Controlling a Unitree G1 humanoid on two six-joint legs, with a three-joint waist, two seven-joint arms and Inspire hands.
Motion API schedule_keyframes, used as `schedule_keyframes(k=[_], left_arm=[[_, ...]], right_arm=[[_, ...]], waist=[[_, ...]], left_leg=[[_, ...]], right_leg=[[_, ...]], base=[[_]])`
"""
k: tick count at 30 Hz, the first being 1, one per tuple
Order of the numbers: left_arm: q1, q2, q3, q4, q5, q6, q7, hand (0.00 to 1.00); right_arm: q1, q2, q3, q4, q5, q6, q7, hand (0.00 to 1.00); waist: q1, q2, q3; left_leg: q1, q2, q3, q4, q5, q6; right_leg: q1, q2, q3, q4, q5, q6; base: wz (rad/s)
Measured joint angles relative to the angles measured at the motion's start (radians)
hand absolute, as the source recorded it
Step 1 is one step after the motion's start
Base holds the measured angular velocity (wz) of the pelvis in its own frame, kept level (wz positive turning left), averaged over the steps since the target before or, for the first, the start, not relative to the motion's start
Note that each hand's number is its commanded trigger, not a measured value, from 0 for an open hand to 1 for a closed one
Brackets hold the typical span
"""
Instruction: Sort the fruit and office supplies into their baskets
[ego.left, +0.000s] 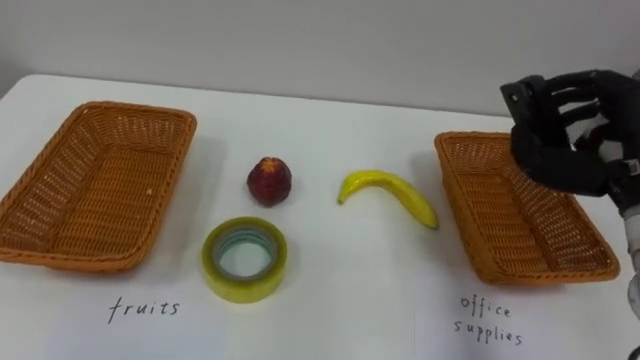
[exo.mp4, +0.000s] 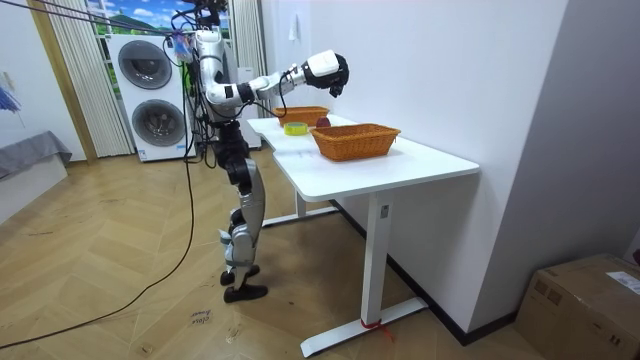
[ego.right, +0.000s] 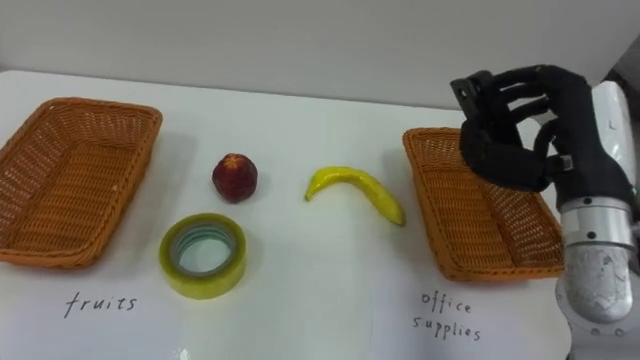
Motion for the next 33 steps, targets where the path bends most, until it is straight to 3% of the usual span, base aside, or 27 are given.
schedule_keyframes(k=[13, 21, 33], left_arm=[[0.004, -0.002, 0.014, 0.0, 0.0, 0.002, 0.0, 0.0], [0.011, -0.002, 0.013, -0.001, 0.0, 0.024, 0.004, 0.0], [0.017, -0.002, 0.013, -0.002, 0.0, 0.041, 0.004, 0.0]], right_arm=[[0.027, 0.0, -0.001, 0.057, 0.007, 0.001, 0.0, 1.0], [0.04, 0.0, 0.013, 0.134, 0.0, 0.052, 0.027, 1.0], [0.041, 0.0, 0.017, 0.154, -0.002, 0.066, 0.075, 1.0]], waist=[[0.001, 0.005, -0.0015], [0.005, -0.004, -0.0018], [0.007, -0.017, -0.0015]], left_leg=[[0.006, 0.0, 0.001, -0.003, 0.0, 0.0], [0.013, 0.0, 0.011, -0.01, 0.0, 0.0], [0.013, 0.0, 0.016, -0.009, 0.0, 0.001]], right_leg=[[0.002, 0.0, 0.003, 0.001, 0.0, 0.0], [-0.002, 0.001, 0.016, 0.002, 0.0, 0.0], [-0.004, 0.001, 0.02, 0.002, 0.0, 0.0]], base=[[0.0], [-0.03], [0.0]])
